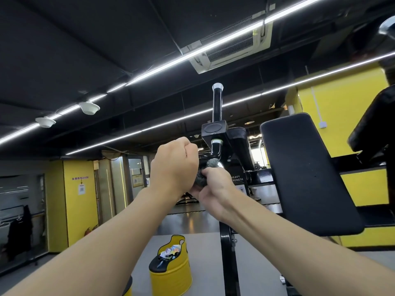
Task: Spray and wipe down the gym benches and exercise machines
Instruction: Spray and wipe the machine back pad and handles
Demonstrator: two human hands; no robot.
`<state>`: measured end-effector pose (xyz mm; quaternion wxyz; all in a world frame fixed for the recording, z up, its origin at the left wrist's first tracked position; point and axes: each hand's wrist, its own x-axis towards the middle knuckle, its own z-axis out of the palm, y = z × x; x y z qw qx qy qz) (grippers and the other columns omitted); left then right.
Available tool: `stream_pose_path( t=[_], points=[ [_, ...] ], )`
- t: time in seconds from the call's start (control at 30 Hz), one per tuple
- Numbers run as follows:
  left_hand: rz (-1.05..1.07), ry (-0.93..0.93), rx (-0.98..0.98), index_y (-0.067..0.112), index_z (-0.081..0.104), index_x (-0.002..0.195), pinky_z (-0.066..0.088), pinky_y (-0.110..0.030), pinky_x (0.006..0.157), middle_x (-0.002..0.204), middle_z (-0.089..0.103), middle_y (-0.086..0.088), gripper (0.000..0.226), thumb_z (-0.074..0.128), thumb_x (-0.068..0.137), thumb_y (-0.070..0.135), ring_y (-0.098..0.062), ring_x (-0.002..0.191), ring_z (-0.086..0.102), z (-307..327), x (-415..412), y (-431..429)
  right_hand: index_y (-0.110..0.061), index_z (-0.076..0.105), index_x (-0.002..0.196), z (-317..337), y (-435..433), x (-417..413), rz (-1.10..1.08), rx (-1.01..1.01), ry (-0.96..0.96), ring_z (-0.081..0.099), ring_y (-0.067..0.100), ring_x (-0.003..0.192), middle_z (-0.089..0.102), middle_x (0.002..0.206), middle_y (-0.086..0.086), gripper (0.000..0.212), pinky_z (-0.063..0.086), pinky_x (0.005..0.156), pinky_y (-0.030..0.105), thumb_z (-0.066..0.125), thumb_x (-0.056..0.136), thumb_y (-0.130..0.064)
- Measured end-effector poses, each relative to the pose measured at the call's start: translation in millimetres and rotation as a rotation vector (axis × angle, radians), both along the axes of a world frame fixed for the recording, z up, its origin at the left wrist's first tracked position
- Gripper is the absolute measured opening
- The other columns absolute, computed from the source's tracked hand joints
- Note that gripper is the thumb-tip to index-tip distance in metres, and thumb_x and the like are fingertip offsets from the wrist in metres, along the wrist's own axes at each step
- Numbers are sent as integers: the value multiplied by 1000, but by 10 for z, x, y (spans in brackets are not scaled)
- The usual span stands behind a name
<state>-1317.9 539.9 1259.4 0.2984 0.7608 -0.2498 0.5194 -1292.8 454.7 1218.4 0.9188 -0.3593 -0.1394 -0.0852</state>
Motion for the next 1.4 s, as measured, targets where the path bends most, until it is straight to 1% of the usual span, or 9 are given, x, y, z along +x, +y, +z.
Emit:
stream_pose_path(
  t=[0.37, 0.47, 0.6, 0.8, 1.03, 1.1, 1.23, 1.3, 1.4],
  points=[
    [-13, -32, -30, 4, 66, 73, 51, -49, 70, 68, 64, -10, 47, 32, 80, 35, -26, 72, 60, -11, 6, 10, -4, 49, 124, -175, -182, -540, 226, -188, -229, 70, 34, 93, 64, 120, 26, 28, 60, 71, 47, 36, 101, 3],
    [-31, -38, -31, 1, 65, 72, 50, -51, 67, 63, 60, -11, 47, 33, 81, 34, -28, 69, 58, -17, 12, 6, -2, 49, 122, -106, -346, -432, 154, -127, -90, 70, 42, 94, 63, 118, 29, 25, 60, 69, 47, 35, 102, 1],
    [-50, -44, -41, -3, 64, 72, 47, -54, 59, 56, 54, -16, 47, 32, 80, 31, -34, 61, 54, -31, -9, -11, -2, 50, 100, 117, -553, 77, -44, 102, 244, 60, 46, 105, 53, 116, 28, 13, 58, 80, 52, 37, 104, -4],
    [-39, -47, -55, -5, 64, 75, 47, -54, 58, 57, 54, -19, 50, 31, 80, 32, -35, 61, 54, -47, 5, -26, -10, 48, 123, 353, -858, 774, -238, 59, 175, 58, 35, 112, 54, 128, 20, 25, 55, 93, 48, 35, 103, -2],
    [-40, -76, -53, -6, 65, 76, 47, -54, 59, 60, 55, -21, 51, 31, 79, 31, -36, 63, 56, -19, 52, -12, -7, 43, 137, 497, -833, 974, -189, 71, 65, 62, 36, 111, 58, 127, 23, 41, 56, 89, 50, 36, 99, 5],
    [-42, -90, -43, -6, 65, 75, 46, -55, 58, 58, 53, -22, 51, 31, 79, 31, -36, 62, 54, -10, 61, -12, -3, 40, 135, 453, -817, 984, -184, 49, 72, 58, 38, 115, 54, 129, 25, 40, 52, 96, 54, 36, 97, 9],
    [-50, -107, -53, -7, 65, 73, 46, -54, 57, 52, 48, -21, 50, 31, 79, 30, -36, 55, 50, -5, 65, -16, -2, 44, 109, 390, -842, 879, -184, -52, 52, 53, 40, 120, 51, 119, 25, 28, 50, 99, 55, 27, 95, 16],
    [-61, -113, -59, -8, 64, 71, 44, -54, 53, 51, 46, -21, 49, 32, 80, 29, -36, 51, 46, -20, 59, -26, -3, 43, 111, 361, -813, 813, -188, -66, 51, 54, 39, 118, 53, 109, 22, 30, 50, 98, 55, 25, 95, 17],
    [-45, -99, -74, -7, 64, 73, 44, -53, 52, 49, 42, -18, 50, 31, 79, 29, -28, 49, 40, -32, 48, -40, 0, 42, 122, 304, -741, 746, -173, -25, 67, 55, 41, 116, 52, 120, 27, 36, 53, 94, 55, 26, 95, 17]
  ],
)
